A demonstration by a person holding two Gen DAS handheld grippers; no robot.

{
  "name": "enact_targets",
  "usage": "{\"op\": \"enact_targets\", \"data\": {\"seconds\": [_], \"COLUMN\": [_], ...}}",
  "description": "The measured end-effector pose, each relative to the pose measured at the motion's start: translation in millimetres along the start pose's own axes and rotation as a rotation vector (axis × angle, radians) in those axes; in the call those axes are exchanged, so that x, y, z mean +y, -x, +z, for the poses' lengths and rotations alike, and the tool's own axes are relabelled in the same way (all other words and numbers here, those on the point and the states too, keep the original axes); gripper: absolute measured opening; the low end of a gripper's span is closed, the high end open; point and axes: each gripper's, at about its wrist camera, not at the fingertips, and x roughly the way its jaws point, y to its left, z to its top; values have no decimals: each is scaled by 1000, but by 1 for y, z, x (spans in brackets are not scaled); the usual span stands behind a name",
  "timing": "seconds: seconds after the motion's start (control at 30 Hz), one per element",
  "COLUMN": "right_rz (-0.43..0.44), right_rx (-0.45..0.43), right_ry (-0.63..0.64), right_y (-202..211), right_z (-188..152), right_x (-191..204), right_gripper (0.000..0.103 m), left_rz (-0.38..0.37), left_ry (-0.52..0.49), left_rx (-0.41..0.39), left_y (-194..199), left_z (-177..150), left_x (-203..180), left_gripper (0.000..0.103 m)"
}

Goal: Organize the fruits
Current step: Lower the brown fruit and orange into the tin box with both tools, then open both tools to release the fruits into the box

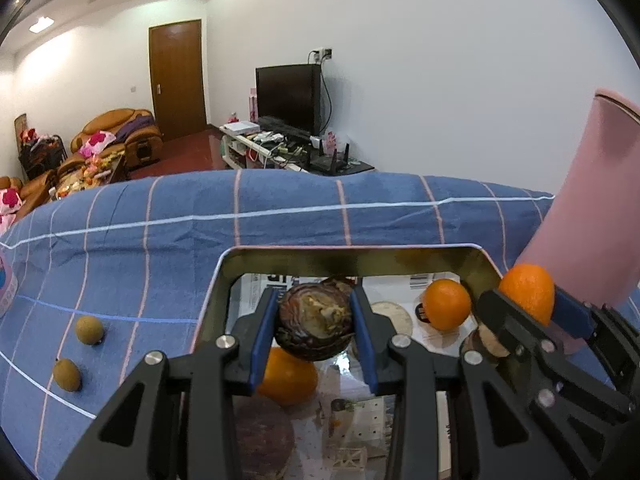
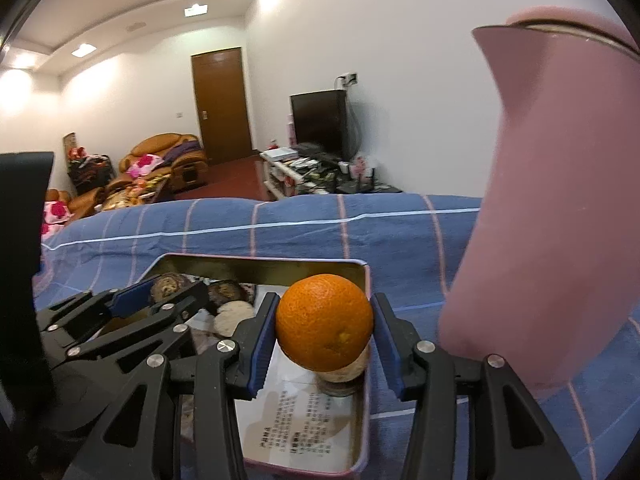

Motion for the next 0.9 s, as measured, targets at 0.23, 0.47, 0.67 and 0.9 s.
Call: {"op": "enact_targets", "data": {"seconds": [0.23,0.47,0.67,0.9], "right_rz": [141,145,156,-79], "right_rx": [58,-6,-107,-242], "right_ry": [-85,-101,-101,-95], "right_y": [-10,3,22,46], "right_z": [-5,-4,0,2], "right_x": [-8,-9,-10,-13], "right_gripper": [49,52,77,86], "left_rz": [-4,10,26,104], "left_ry": [25,19,-35,-78], "left_rx": [22,11,-37,-141], "left_y": [-3,-1,10,29], "left_z": [-1,0,-1,-2], "left_x": [5,5,-6,-14], "left_gripper": [39,47,75,103]}}
